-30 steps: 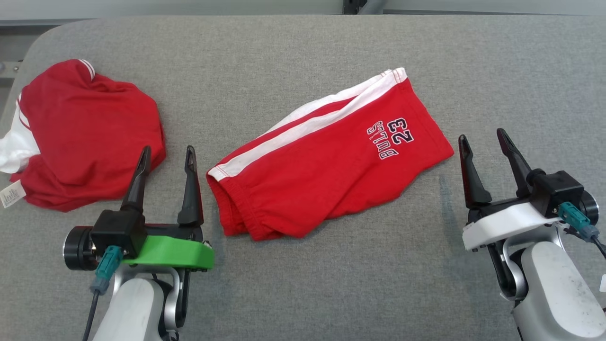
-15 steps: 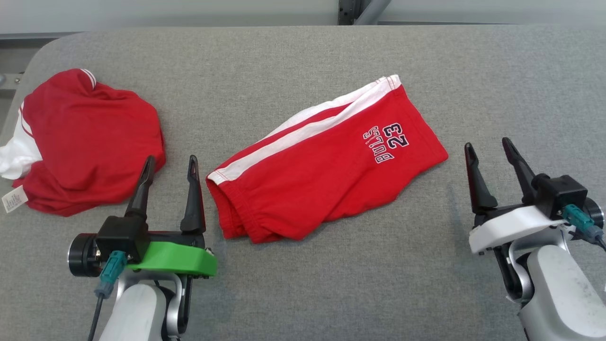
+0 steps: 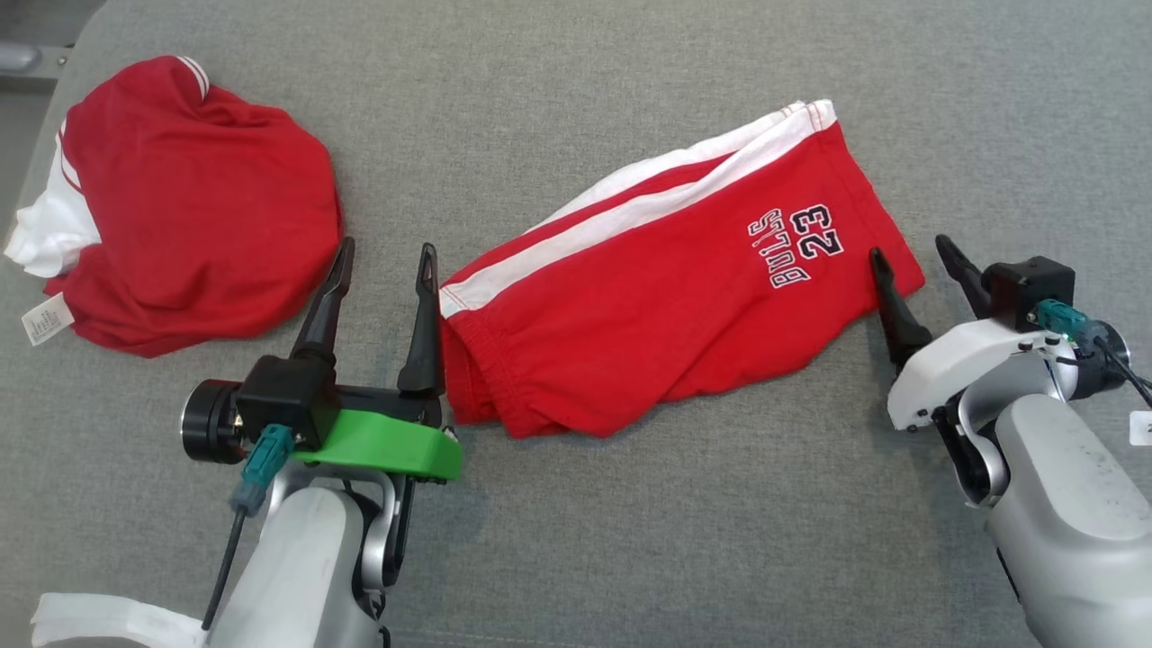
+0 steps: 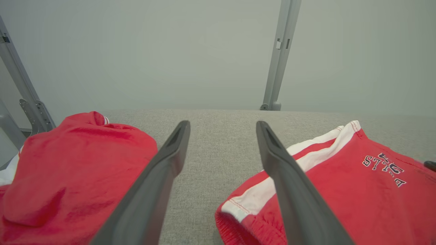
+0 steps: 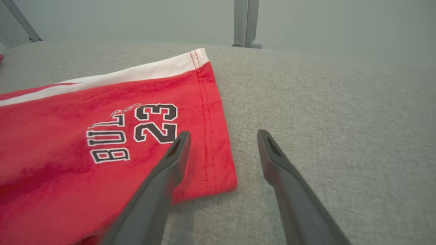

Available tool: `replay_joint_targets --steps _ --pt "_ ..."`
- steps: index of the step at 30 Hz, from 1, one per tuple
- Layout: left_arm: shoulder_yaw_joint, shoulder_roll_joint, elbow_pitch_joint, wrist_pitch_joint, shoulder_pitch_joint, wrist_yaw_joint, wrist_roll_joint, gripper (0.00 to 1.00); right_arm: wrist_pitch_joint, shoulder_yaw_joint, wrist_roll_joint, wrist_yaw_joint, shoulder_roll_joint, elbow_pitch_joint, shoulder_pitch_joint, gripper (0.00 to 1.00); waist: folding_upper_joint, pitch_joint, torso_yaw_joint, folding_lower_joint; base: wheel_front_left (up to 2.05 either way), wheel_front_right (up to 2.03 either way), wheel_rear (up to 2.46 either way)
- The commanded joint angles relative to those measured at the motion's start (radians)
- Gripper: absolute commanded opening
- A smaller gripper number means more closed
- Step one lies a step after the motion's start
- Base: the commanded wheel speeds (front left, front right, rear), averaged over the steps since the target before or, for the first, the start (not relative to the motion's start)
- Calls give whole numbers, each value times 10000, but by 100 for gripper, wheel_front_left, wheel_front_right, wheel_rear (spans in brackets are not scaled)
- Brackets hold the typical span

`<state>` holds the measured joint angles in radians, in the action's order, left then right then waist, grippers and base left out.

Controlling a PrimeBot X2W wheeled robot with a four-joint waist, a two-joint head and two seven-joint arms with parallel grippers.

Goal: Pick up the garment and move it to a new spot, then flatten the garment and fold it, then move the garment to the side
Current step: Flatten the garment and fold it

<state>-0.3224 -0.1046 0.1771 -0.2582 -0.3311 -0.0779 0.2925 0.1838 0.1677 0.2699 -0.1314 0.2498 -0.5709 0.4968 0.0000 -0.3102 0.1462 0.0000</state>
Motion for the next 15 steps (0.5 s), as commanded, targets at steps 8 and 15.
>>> replay_joint_targets --steps 8,15 --pt "-128 151 55 -63 -288 118 -227 100 -971 899 1061 12 -98 -1411 704 100 0 -411 245 0 0 0 0" --pt "-158 117 115 -61 -212 28 -292 100 -912 1328 1740 15 -60 -1654 700 0 0 -244 17 0 0 0 0"
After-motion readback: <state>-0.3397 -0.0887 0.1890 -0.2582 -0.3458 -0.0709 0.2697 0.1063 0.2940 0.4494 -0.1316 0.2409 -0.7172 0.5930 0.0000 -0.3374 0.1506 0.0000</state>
